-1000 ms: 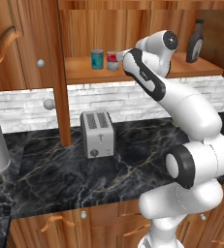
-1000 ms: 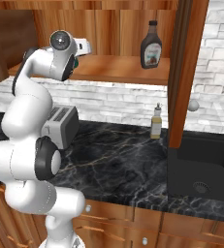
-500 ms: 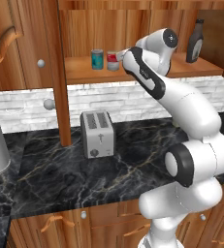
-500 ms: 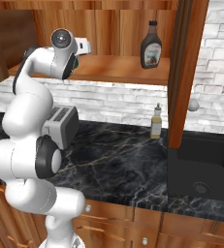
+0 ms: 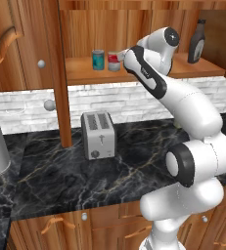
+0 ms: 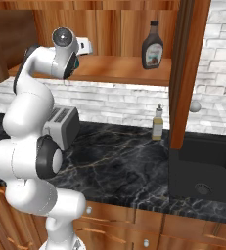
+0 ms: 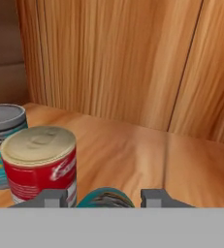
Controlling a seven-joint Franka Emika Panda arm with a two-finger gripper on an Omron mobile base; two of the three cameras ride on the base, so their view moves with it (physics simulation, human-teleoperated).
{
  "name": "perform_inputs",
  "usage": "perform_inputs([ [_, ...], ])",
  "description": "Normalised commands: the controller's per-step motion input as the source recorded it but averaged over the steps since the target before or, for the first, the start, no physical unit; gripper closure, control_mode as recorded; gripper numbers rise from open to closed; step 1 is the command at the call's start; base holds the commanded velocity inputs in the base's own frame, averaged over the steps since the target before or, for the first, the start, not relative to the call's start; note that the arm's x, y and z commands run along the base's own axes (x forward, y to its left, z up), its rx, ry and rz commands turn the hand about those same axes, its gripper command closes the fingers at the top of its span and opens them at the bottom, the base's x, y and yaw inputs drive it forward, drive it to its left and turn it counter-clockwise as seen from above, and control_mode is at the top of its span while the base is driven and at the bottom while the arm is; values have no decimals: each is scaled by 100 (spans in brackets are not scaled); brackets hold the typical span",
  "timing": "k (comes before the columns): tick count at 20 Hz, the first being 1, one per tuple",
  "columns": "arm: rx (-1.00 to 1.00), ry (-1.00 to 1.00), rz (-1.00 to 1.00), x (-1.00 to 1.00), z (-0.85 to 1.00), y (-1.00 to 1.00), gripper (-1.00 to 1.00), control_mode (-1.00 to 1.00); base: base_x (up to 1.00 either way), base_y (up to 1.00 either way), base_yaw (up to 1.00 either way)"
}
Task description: Pick the cans from the counter and place them in their designated side in the cabinet.
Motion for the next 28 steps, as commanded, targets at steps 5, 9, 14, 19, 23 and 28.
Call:
perform_inputs([
  [5, 0, 0, 1, 14, -33, 4, -100, -100, 0, 0, 0],
  [9, 0, 0, 1, 17, -27, 3, -100, -100, 0, 0, 0],
  [14, 0, -1, 1, 21, -9, 0, -100, -100, 0, 0, 0],
  [19, 0, -2, 1, 28, -9, 1, -100, -100, 0, 0, 0],
  [23, 0, -3, 1, 22, -5, 3, -100, -100, 0, 0, 0],
  [28, 0, -4, 2, 6, 0, 5, -100, -100, 0, 0, 0],
])
